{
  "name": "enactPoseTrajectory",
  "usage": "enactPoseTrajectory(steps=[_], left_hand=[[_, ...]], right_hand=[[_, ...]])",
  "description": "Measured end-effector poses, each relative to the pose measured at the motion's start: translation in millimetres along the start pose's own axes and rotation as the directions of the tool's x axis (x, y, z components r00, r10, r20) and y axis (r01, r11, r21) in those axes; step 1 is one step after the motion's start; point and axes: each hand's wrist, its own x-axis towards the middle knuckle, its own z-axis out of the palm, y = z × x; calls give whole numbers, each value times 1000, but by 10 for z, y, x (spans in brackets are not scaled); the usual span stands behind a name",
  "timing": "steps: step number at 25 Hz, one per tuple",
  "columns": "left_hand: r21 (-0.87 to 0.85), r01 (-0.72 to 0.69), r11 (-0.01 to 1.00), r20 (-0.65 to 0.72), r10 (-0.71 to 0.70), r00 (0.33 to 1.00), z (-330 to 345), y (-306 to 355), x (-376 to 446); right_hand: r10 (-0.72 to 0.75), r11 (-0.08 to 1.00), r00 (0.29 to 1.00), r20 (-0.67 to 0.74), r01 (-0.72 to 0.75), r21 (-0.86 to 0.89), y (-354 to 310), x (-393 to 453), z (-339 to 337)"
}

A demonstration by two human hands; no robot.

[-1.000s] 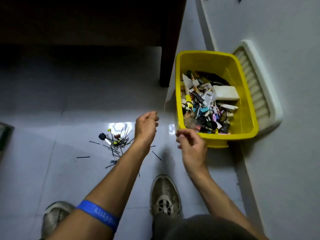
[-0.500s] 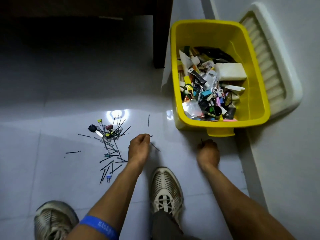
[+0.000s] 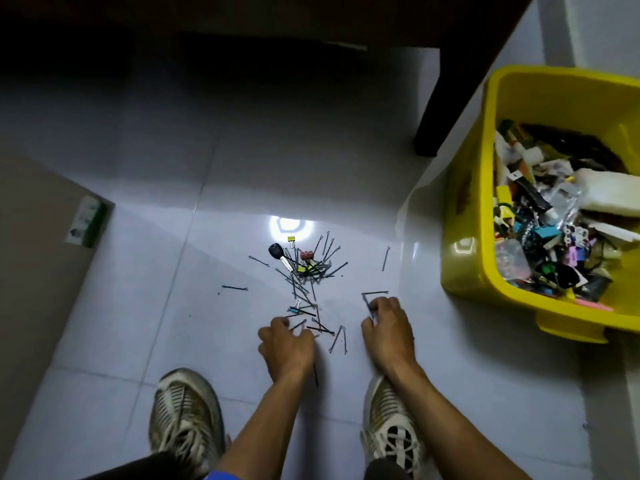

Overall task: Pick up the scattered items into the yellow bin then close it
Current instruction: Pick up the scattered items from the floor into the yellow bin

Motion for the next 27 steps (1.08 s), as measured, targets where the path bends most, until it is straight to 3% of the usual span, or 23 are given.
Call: enactPoseTrajectory(steps=[2, 3, 5, 7, 9, 12, 14, 16, 18, 20, 22, 24, 26, 27], left_hand=[[-89, -121, 989, 73, 128, 989, 63, 3, 49], [-136, -180, 974, 60, 190, 980, 54, 38, 85], [-153, -225, 962, -67, 217, 974, -44, 94, 234], [-74, -152, 986, -196, 135, 971, -203, 63, 505], [31, -91, 995, -213, 96, 972, -301, 44, 715], [90, -312, 946, -90, 320, 943, -231, 176, 768], [101, -419, 902, -116, 429, 896, -253, 286, 836], [221, -392, 893, -168, 430, 887, -351, 382, 1041], [283, -271, 920, -156, 323, 934, -474, 454, 1228], [258, -316, 913, -57, 341, 938, -471, 505, 1228], [141, -453, 880, 56, 450, 891, -425, 471, 1095], [117, -444, 888, -51, 452, 890, -458, 314, 1004], [158, -233, 959, -247, 267, 931, -583, 103, 1021], [158, -130, 979, -274, 170, 947, -639, 8, 1029]], right_hand=[[-142, 990, 983, 114, 139, 40, -106, 40, 67], [-167, 985, 982, 84, 162, 61, -140, 110, 52], [-82, 995, 991, -107, 88, 51, -146, 371, -41], [76, 997, 982, -172, -78, -5, -202, 672, -140], [59, 996, 994, -95, -66, -62, -350, 808, -77], [-196, 978, 976, 96, 202, -53, -634, 721, 227], [-308, 943, 945, 108, 319, -100, -744, 742, 299], [-308, 918, 946, 99, 323, -229, -826, 916, 278], [-279, 892, 946, 163, 318, -322, -948, 1044, 267], [-360, 837, 892, 273, 438, -328, -1086, 1041, 341], [-446, 807, 817, 366, 544, -229, -1165, 944, 398], [-425, 860, 870, 249, 474, -188, -1033, 799, 349], [-209, 961, 978, -24, 201, -192, -721, 663, 192], [-75, 980, 993, -94, 55, -193, -564, 584, 110]])
